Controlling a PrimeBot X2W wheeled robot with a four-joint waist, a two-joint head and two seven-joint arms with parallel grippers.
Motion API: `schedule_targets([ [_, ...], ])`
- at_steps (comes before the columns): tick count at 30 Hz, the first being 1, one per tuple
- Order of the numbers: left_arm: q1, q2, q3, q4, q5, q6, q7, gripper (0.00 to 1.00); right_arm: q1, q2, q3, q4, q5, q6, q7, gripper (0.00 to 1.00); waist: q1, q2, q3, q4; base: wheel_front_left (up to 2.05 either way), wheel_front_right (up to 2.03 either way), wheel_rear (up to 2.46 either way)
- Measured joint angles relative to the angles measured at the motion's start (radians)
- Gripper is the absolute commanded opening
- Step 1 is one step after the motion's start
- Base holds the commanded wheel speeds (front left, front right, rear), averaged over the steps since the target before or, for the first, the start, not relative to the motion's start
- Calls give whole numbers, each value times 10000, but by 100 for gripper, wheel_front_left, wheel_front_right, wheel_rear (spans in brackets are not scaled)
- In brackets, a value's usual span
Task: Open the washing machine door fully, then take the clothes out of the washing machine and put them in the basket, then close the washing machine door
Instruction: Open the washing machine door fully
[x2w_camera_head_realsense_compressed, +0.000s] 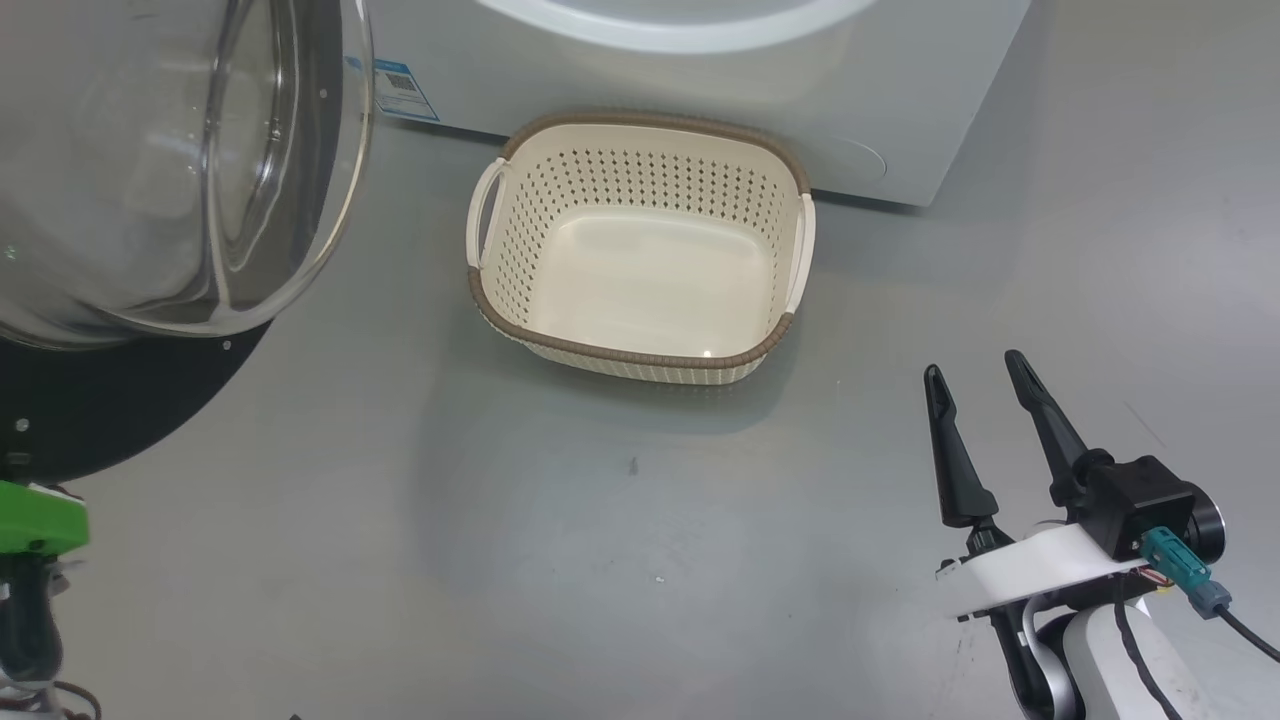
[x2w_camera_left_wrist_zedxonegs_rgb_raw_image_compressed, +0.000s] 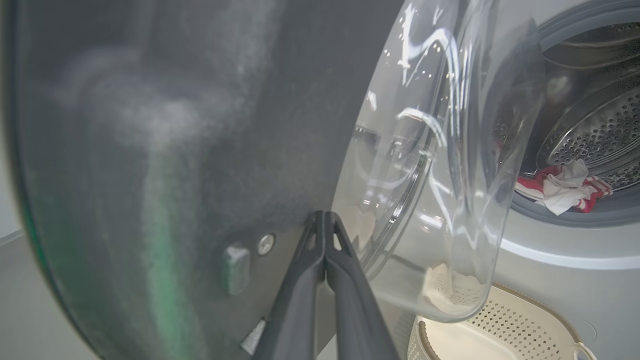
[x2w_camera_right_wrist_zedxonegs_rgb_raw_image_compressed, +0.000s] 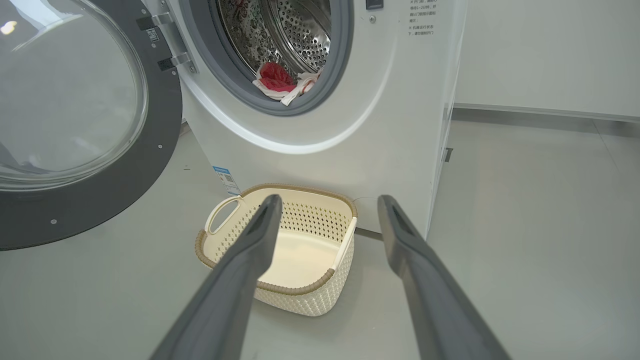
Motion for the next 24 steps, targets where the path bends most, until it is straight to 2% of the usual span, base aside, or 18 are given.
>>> schedule_targets([
  [16, -991, 1185, 1557, 1386, -763, -2, -2, 0, -426, -178, -13, -288, -274, -104, 148, 100, 0, 0, 1149, -176, 0, 0, 0],
  [24, -1545, 1429, 1743, 2128, -907, -134, -107, 0, -546, -299, -98, -362, -380, -211, 230, 100, 0, 0, 1581, -186, 0, 0, 0],
])
